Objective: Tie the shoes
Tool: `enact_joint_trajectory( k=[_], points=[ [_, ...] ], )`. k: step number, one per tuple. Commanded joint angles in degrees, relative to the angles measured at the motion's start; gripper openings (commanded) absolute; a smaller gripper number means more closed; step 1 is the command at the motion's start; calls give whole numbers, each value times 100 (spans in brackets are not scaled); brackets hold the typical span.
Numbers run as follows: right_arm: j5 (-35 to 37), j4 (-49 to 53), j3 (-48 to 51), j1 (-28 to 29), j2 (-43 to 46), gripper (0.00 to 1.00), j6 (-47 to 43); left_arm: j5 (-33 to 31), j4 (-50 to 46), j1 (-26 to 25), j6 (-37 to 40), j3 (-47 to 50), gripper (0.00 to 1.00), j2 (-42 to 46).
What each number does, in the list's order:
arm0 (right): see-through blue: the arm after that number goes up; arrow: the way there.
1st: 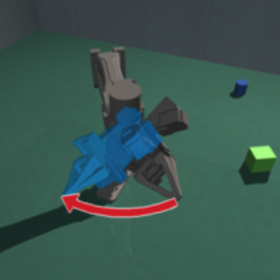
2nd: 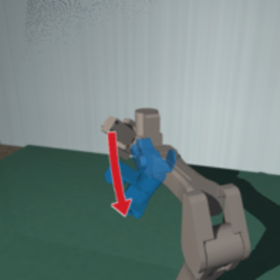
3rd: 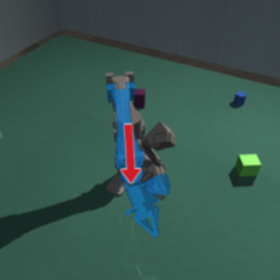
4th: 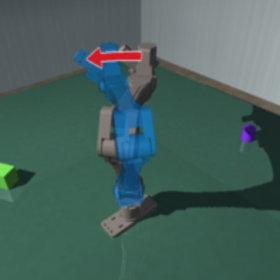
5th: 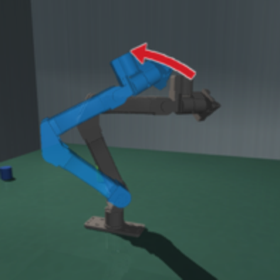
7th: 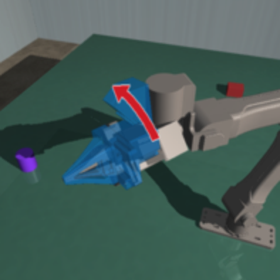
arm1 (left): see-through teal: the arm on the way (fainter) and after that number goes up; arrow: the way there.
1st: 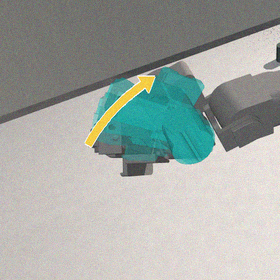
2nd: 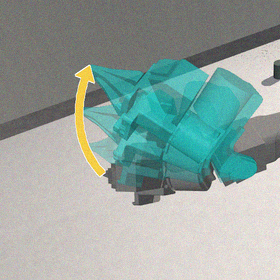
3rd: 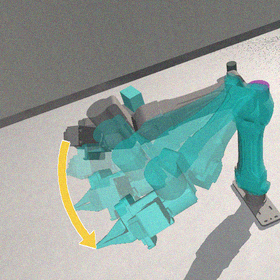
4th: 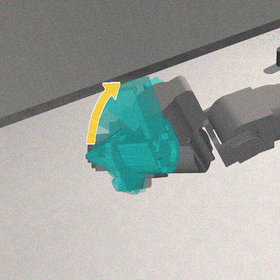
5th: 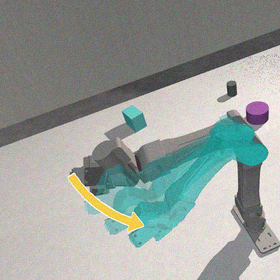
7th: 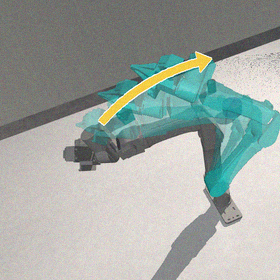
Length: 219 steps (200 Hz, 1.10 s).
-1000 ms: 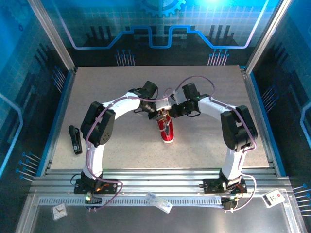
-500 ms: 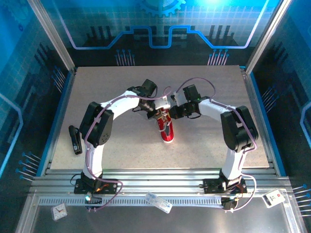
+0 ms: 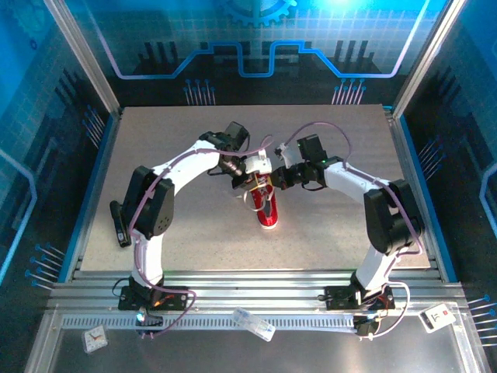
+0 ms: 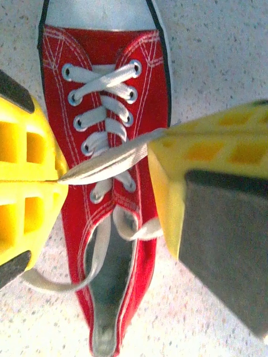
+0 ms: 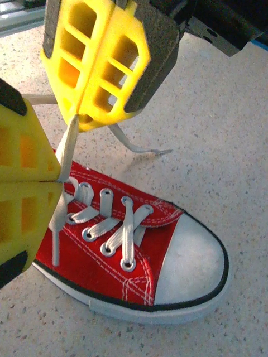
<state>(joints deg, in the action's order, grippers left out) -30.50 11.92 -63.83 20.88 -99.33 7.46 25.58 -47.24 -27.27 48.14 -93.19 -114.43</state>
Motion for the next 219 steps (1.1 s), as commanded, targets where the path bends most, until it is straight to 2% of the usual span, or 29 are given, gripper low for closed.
enact_joint_trajectory(
  k=[1,53,91,151,193,219],
  points=[
    [-2,-14,55,-129,164,1,-306,508,-1188,20,495,-182,0,285],
    [-108,-36,20,-197,50,4,-602,1071,-1910,-58,1083,-187,0,348],
    [669,158,47,-234,109,6,-1048,1030,-2131,-139,1188,-187,0,333],
    [1254,226,12,-256,177,10,-1259,911,-2296,-130,1334,-161,0,480],
    [919,135,-33,-180,98,13,-931,1282,-2241,-137,1244,-223,0,398],
    [699,-74,216,-215,419,14,-512,1325,-2382,-156,1196,-438,0,202]
  ],
)
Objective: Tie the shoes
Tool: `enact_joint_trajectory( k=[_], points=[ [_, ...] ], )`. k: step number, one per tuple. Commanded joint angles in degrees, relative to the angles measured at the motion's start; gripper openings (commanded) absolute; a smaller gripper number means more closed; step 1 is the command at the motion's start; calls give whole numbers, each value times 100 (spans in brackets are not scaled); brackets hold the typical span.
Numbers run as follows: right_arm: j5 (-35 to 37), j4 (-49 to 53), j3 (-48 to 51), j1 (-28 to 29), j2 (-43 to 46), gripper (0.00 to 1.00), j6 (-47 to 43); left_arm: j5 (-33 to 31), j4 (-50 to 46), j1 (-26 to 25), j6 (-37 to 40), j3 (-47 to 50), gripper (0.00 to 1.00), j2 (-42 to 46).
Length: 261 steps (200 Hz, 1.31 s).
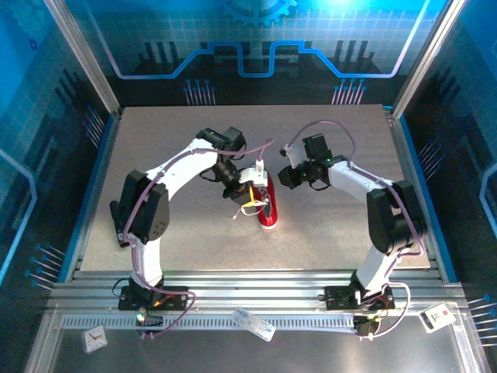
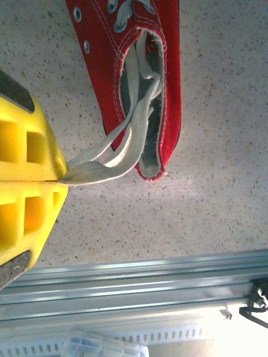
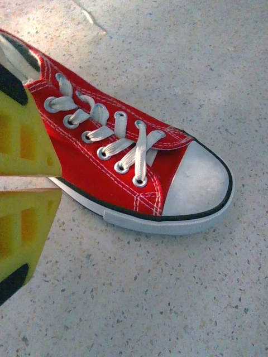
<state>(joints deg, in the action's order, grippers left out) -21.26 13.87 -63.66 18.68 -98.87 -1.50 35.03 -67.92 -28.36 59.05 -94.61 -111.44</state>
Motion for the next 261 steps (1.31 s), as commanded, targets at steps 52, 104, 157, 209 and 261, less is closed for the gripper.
enact_joint_trajectory(
  k=[52,104,157,209,261],
  points=[
    [-508,-538,1272,62,1321,30,834,470,-394,-47,-107,-625,0,-453],
    [-279,-869,1922,649,1627,50,1064,684,-835,-38,-126,-1063,0,-917],
    [110,-1067,1963,1091,1546,51,906,753,-917,-18,-139,-1154,0,-963],
    [362,-1198,1920,1144,1368,53,710,824,-931,23,-157,-1180,0,-963],
    [77,-1561,2047,1366,1368,57,325,908,-909,84,-165,-1187,0,-987]
  ],
)
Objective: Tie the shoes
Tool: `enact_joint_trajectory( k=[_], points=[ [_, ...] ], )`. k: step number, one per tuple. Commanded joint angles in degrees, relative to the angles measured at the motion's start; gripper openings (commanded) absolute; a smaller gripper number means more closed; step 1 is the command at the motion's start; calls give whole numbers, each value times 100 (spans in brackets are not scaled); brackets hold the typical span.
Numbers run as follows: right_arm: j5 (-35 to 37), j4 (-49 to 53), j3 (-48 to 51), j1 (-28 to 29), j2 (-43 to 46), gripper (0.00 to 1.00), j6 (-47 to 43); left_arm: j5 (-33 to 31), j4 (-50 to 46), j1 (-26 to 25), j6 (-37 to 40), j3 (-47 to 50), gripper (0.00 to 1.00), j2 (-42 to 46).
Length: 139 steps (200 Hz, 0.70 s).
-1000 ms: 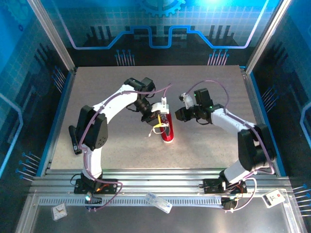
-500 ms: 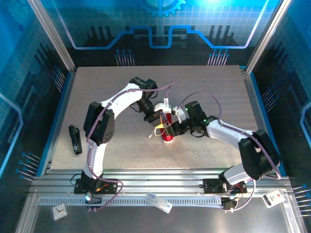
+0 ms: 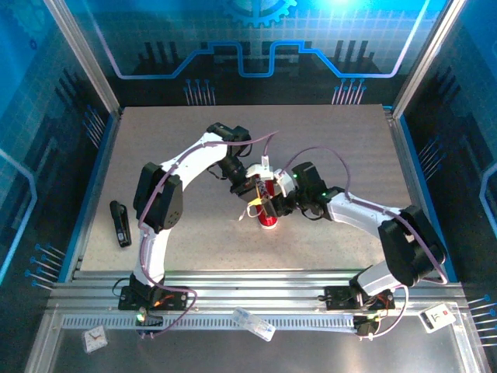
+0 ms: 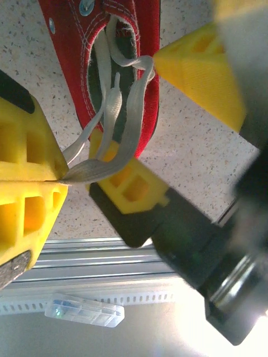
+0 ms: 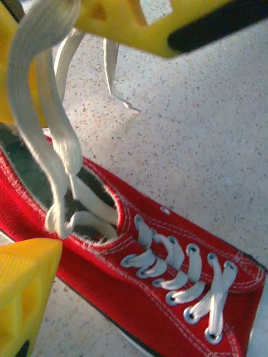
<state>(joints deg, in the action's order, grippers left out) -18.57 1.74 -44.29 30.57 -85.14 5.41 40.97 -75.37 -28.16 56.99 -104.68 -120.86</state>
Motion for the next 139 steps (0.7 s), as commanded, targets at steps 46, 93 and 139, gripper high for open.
enact_joint_trajectory(
  k=[46,93,139],
  points=[
    [310,-557,121,374,70,46,-601,346,-192,83,16,-245,0,-98],
    [883,-892,713,375,914,0,-661,288,-36,153,-268,-265,0,-67],
    [513,-481,824,232,1209,0,-683,219,311,216,-632,-250,0,35]
  ],
)
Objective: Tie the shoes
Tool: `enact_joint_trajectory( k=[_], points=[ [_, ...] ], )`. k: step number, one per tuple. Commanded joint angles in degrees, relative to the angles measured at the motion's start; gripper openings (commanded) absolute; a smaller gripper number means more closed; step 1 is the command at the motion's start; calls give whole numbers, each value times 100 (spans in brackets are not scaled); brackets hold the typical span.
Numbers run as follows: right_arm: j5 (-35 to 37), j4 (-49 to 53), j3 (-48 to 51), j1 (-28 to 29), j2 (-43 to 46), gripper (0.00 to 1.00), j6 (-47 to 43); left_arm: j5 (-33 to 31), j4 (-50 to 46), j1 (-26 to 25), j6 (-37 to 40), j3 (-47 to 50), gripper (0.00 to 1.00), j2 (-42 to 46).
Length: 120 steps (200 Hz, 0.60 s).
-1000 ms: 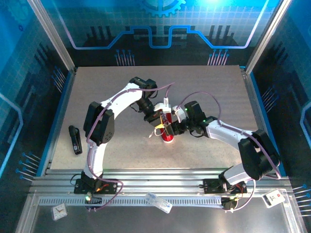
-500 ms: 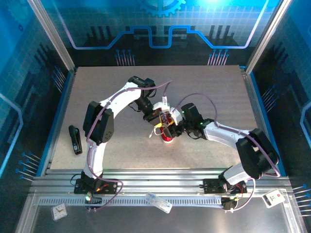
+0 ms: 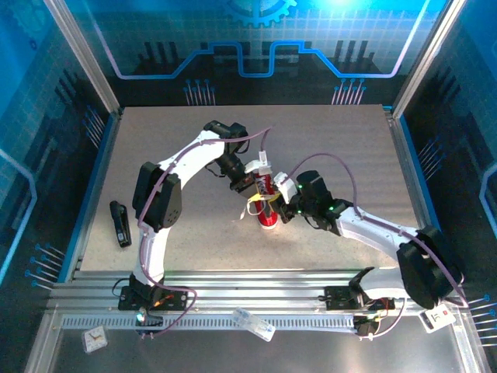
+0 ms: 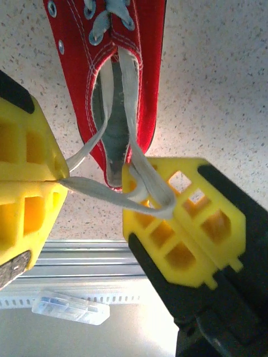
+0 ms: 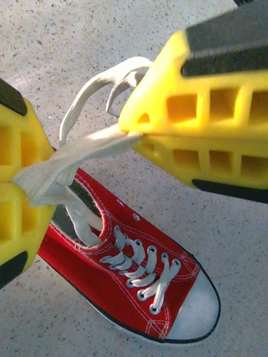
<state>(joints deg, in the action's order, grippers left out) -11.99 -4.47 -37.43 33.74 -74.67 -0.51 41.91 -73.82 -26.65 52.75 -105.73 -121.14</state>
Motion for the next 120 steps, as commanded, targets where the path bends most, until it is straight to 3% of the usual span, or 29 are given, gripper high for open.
enact_joint_trajectory(
  k=[1,32,77,120],
  points=[
    [-154,144,134,-90,163,0,-85,120,161,64,-215,-143,0,64],
    [-236,373,59,-156,245,0,-66,-43,342,76,-428,-81,0,114],
    [-261,965,-327,-428,181,0,54,-189,1375,140,-828,688,33,642],
    [-392,1224,-427,-626,113,0,67,-303,2703,412,-1024,1980,44,1573]
  ],
)
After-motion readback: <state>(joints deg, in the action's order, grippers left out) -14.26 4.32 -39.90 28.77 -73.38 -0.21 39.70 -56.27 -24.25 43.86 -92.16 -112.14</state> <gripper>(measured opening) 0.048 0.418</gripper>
